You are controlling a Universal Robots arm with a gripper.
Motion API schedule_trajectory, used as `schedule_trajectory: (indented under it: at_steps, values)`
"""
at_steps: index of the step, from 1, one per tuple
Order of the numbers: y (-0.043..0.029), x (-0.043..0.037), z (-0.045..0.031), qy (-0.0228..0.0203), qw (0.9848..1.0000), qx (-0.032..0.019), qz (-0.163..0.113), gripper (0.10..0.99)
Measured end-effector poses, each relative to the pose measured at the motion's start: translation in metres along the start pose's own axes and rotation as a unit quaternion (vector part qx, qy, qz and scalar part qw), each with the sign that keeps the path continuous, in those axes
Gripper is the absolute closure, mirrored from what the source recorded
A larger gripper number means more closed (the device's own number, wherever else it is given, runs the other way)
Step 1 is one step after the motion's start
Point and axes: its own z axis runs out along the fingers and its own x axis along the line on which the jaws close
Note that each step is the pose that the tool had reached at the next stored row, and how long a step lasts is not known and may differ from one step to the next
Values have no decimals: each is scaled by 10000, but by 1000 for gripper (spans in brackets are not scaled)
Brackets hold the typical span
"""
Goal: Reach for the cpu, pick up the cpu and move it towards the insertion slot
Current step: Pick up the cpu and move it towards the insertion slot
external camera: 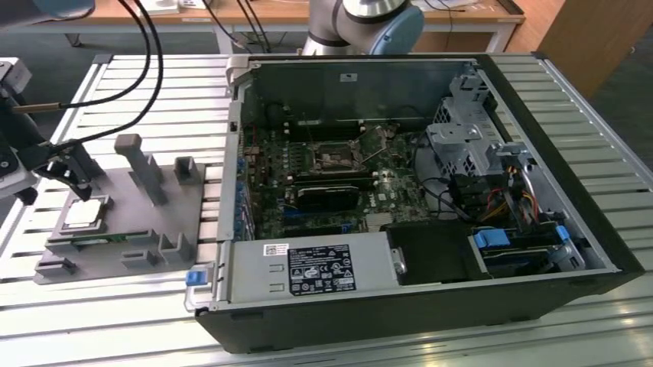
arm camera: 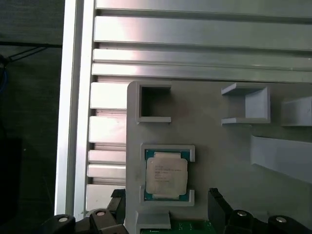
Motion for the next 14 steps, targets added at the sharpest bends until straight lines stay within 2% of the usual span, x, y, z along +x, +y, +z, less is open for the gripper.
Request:
schedule_trajectory:
  at_steps: [14]
  values:
    - [-9,-46,230,-1,10000,0,0,322]
